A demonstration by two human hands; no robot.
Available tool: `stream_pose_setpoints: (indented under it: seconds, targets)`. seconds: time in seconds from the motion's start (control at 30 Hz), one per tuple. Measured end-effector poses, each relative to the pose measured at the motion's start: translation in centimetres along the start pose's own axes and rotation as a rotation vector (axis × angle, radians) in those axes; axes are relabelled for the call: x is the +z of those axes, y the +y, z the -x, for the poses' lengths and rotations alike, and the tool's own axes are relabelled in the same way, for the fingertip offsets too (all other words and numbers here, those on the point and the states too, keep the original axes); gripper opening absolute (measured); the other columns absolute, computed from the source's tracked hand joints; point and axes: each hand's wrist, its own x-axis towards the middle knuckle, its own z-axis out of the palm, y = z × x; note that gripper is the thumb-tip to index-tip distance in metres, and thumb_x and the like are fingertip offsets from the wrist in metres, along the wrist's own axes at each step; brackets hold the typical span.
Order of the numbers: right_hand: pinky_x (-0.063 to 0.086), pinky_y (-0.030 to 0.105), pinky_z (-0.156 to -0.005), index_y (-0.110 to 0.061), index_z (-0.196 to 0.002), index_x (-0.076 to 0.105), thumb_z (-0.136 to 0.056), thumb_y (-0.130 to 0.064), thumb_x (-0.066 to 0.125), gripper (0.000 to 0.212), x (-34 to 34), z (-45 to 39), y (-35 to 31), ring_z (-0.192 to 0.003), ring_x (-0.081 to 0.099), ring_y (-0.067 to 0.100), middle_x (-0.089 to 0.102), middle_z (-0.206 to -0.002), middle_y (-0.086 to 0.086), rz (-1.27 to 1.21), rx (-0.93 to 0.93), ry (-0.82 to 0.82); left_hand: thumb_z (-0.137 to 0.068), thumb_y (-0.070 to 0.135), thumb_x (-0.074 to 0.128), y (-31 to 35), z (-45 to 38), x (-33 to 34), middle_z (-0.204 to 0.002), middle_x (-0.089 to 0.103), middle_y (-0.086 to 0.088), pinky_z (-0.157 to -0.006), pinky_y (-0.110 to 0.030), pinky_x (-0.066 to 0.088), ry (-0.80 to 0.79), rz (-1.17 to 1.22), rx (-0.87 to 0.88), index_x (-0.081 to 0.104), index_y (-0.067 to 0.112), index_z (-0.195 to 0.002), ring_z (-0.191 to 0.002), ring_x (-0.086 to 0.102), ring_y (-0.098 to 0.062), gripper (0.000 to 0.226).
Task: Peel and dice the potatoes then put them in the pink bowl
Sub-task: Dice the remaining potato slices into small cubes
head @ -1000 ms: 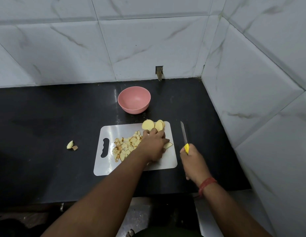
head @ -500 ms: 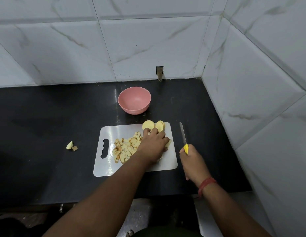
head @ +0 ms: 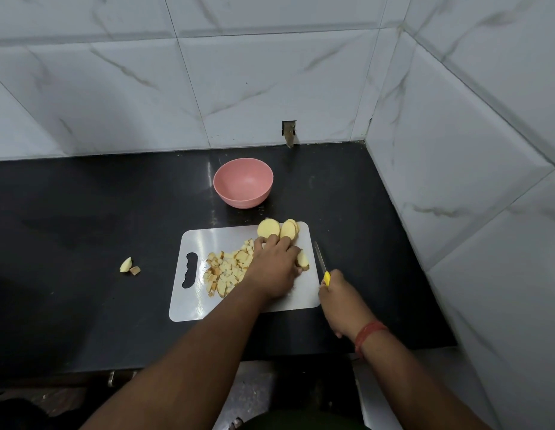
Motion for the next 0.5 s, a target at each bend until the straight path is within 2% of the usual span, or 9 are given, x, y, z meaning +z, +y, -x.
stream_pose_setpoints:
  seconds: [0.07, 0.1, 0.13, 0.17, 0.23, 0.3, 0.33, 0.43, 0.5]
  targets:
    - [0.049, 0.033, -0.046, -0.008, -0.110, 0.039, -0.102, -0.019, 0.034, 0.014, 0.3, 0.0, -0.1, -0.063, 0.055, 0.026, 0.053, -0.085, 0.010, 0.058, -0.035, 0.002, -0.098, 0.039, 0.052, 0.0, 0.0, 0.0, -0.132, 0.051, 0.002, -0.109, -0.048, 0.023, 0.006, 0.031, -0.022, 0.056, 0.025, -0.133, -0.120, 0.040, -0.022, 0.038]
    - [0.053, 0.035, -0.058, -0.006, -0.114, 0.039, -0.102, -0.018, 0.034, 0.018, 0.5, -0.1, -0.2, -0.071, 0.057, 0.028, 0.054, -0.089, 0.011, 0.109, -0.056, 0.010, -0.098, 0.041, 0.052, 0.1, 0.0, 0.1, -0.131, 0.052, 0.003, -0.109, -0.048, 0.023, 0.007, 0.047, -0.037, 0.056, 0.025, -0.133, -0.120, 0.040, -0.021, 0.038]
    - [0.053, 0.035, -0.070, -0.003, -0.119, 0.040, -0.101, -0.016, 0.034, 0.022, 0.6, -0.2, -0.4, -0.080, 0.058, 0.030, 0.055, -0.094, 0.012, 0.165, -0.072, 0.009, -0.098, 0.044, 0.052, 0.2, -0.1, 0.0, -0.131, 0.053, 0.003, -0.108, -0.049, 0.023, 0.004, 0.063, -0.052, 0.057, 0.026, -0.132, -0.120, 0.041, -0.021, 0.039]
    - [0.051, 0.032, -0.075, -0.001, -0.121, 0.040, -0.101, -0.014, 0.034, 0.025, 0.8, -0.4, -0.4, -0.088, 0.060, 0.031, 0.056, -0.099, 0.014, 0.221, -0.077, 0.003, -0.097, 0.048, 0.052, 0.3, -0.2, 0.0, -0.130, 0.053, 0.003, -0.108, -0.050, 0.024, -0.002, 0.077, -0.065, 0.058, 0.026, -0.131, -0.121, 0.041, -0.022, 0.041]
    - [0.047, 0.025, -0.059, 0.001, -0.122, 0.039, -0.101, -0.012, 0.035, 0.025, 1.2, -0.9, -0.5, -0.086, 0.062, 0.029, 0.060, -0.100, 0.014, 0.342, -0.079, -0.018, -0.096, 0.052, 0.054, 0.5, -0.4, 0.0, -0.132, 0.053, 0.003, -0.108, -0.050, 0.024, -0.008, 0.073, -0.085, 0.059, 0.027, -0.131, -0.122, 0.042, -0.022, 0.043]
    - [0.032, 0.023, -0.044, -0.001, -0.120, 0.040, -0.099, -0.009, 0.035, 0.022, 1.6, -1.1, -0.6, -0.083, 0.063, 0.028, 0.060, -0.094, 0.012, 0.429, -0.082, -0.035, -0.096, 0.049, 0.056, 0.7, -0.6, 0.0, -0.134, 0.053, 0.002, -0.107, -0.050, 0.026, -0.013, 0.068, -0.110, 0.059, 0.028, -0.132, -0.123, 0.042, -0.022, 0.043]
    - [0.029, 0.023, -0.043, -0.002, -0.119, 0.040, -0.099, -0.008, 0.036, 0.022, 1.7, -1.2, -0.8, -0.084, 0.064, 0.028, 0.061, -0.097, 0.013, 0.443, -0.085, -0.033, -0.096, 0.048, 0.057, 0.8, -0.7, 0.0, -0.134, 0.053, 0.002, -0.106, -0.049, 0.027, -0.015, 0.081, -0.128, 0.059, 0.028, -0.133, -0.122, 0.043, -0.022, 0.042]
    - [0.040, 0.029, -0.056, -0.003, -0.121, 0.039, -0.098, -0.007, 0.037, 0.024, 1.6, -1.2, -1.5, -0.083, 0.062, 0.028, 0.063, -0.110, 0.017, 0.459, -0.051, -0.024, -0.094, 0.047, 0.061, 0.8, -0.8, 0.1, -0.127, 0.056, 0.004, -0.100, -0.046, 0.028, -0.003, 0.132, -0.169, 0.061, 0.028, -0.127, -0.118, 0.044, -0.021, 0.038]
    - [0.040, 0.029, -0.052, -0.002, -0.123, 0.038, -0.097, -0.005, 0.036, 0.026, 1.6, -1.4, -1.7, -0.085, 0.063, 0.029, 0.062, -0.112, 0.018, 0.440, -0.017, -0.045, -0.093, 0.048, 0.062, 0.8, -0.7, 0.1, -0.123, 0.057, 0.006, -0.099, -0.045, 0.027, 0.006, 0.156, -0.188, 0.063, 0.028, -0.123, -0.116, 0.044, -0.020, 0.036]
